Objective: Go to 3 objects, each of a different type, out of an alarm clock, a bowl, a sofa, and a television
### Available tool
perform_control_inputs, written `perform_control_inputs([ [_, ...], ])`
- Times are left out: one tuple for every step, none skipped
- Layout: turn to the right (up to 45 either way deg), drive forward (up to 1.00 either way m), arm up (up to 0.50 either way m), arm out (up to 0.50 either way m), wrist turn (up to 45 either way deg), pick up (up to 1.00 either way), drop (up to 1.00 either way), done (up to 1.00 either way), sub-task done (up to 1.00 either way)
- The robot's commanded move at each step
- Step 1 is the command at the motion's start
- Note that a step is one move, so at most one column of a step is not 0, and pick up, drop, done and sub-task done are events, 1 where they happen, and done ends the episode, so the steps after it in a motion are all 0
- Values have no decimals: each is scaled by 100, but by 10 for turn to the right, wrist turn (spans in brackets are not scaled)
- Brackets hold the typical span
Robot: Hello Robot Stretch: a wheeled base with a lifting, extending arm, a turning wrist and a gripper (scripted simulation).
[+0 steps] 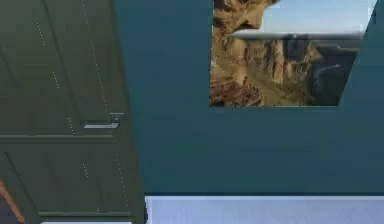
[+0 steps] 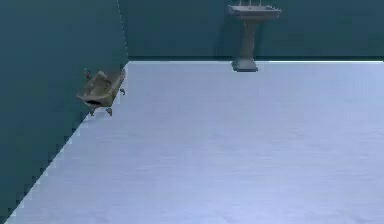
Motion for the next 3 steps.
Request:
perform_control_inputs([
  [450,0,0,0,0,0,0,0,0],
  [450,0,0,0,0,0,0,0,0],
  [450,0,0,0,0,0,0,0,0],
])
